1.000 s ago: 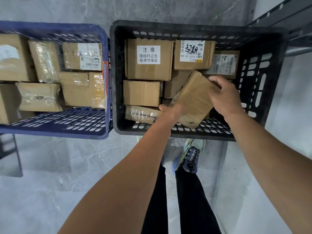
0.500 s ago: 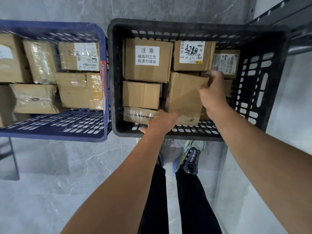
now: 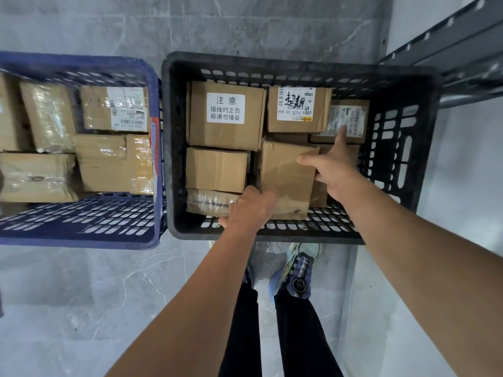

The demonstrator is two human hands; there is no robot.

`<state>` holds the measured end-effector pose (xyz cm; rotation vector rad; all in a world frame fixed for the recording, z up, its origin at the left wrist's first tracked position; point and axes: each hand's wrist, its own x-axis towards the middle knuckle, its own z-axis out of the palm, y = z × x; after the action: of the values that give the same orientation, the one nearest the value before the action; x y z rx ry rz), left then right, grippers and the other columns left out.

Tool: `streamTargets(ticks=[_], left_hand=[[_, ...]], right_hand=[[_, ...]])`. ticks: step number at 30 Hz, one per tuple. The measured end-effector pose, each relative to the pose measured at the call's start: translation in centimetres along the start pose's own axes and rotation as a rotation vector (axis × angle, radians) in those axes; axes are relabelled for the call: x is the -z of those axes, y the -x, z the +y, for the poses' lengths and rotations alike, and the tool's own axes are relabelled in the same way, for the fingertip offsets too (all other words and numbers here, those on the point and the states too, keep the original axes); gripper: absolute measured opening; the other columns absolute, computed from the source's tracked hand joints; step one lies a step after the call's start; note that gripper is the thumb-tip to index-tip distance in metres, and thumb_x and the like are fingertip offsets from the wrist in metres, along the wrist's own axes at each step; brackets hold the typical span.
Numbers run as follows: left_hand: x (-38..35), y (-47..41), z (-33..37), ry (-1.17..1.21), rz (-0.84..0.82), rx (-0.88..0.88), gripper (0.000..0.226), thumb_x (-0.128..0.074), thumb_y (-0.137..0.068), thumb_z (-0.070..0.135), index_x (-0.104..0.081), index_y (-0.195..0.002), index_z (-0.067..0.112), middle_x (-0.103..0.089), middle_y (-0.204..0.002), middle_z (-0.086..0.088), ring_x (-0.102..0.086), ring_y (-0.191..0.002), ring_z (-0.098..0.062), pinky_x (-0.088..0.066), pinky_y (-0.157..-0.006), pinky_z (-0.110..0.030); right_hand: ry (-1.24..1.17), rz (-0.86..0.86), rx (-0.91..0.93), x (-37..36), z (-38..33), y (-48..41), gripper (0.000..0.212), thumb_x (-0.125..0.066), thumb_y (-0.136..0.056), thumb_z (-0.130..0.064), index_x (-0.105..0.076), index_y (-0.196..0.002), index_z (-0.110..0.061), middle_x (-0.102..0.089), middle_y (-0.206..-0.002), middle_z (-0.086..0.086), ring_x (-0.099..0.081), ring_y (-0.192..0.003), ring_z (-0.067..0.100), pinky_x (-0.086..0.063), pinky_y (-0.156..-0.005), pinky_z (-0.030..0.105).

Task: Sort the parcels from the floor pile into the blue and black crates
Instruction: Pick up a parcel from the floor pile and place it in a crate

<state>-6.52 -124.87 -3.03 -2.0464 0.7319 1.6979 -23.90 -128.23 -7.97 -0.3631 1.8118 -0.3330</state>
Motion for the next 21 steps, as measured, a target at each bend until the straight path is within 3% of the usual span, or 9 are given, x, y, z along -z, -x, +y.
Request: streamTargets(ticks=[4,7,12,15,18,21], left_hand=[[0.0,-0.1,-0.3,0.038,-0.002,0.002,0.07,-0.04,-0.076,0.061,-0.048,-0.133,0.021,-0.056,-0.13,-0.01,-0.049,-0.126,-0.037,-0.032,-0.112,-0.063],[-0.1,0.3,-0.4,0.046,-0.011,-0.002,0.065,-0.039,-0.075,0.062,-0.049,-0.126,0.022,-0.056,-0.126,-0.01,-0.05,-0.123,-0.036,-0.033,-0.111,-0.063],[-0.2,0.9,-0.4,0.076,-0.029,-0.001,0.058,-0.038,-0.072,0.059,-0.046,-0.117,0.023,-0.057,-0.122,-0.008,-0.052,-0.118,-0.035,-0.037,-0.108,-0.061],[0.2,1.9,-0.3,0.106,-0.015,-0.023,0.057,-0.04,-0.078,0.058,-0.047,-0.122,0.022,-0.054,-0.122,-0.007,-0.05,-0.116,-0.032,-0.039,-0.107,-0.058],[1.0,3.8,-0.4,0.185,0.005,-0.11,0.048,-0.044,-0.099,0.052,-0.048,-0.136,0.021,-0.05,-0.119,-0.004,-0.046,-0.109,-0.025,-0.039,-0.108,-0.049],[3.0,7.4,0.0,0.332,0.029,-0.247,0.047,-0.045,-0.103,0.048,-0.048,-0.142,0.02,-0.053,-0.124,-0.001,-0.049,-0.111,-0.022,-0.039,-0.096,-0.039]], right_hand=[[0.037,-0.119,0.026,-0.4,-1.3,0.5,0.12,-0.084,-0.078,-0.002,-0.012,-0.164,-0.043,-0.032,-0.167,-0.009,-0.048,-0.14,0.024,-0.044,-0.113,0.057],[0.053,-0.137,0.016,-0.3,-1.1,0.6,0.117,-0.082,-0.083,-0.003,-0.009,-0.164,-0.044,-0.027,-0.169,-0.009,-0.045,-0.143,0.022,-0.042,-0.114,0.05],[0.002,-0.172,-0.005,0.3,-1.4,1.1,0.111,-0.077,-0.087,-0.008,-0.007,-0.165,-0.043,-0.028,-0.169,-0.003,-0.044,-0.141,0.024,-0.037,-0.115,0.053],[-0.133,-0.146,-0.022,0.4,-1.6,2.2,0.101,-0.073,-0.086,-0.024,-0.013,-0.166,-0.04,-0.042,-0.16,0.0,-0.045,-0.137,0.021,-0.031,-0.12,0.058],[-0.227,-0.118,-0.017,0.8,-2.0,4.6,0.095,-0.073,-0.083,-0.042,-0.023,-0.164,-0.039,-0.046,-0.158,-0.008,-0.042,-0.143,0.013,-0.026,-0.123,0.052],[-0.291,-0.096,0.05,1.3,-3.4,8.7,0.073,-0.062,-0.101,-0.036,-0.026,-0.164,-0.031,-0.038,-0.164,-0.009,-0.036,-0.146,0.008,-0.021,-0.126,0.046]])
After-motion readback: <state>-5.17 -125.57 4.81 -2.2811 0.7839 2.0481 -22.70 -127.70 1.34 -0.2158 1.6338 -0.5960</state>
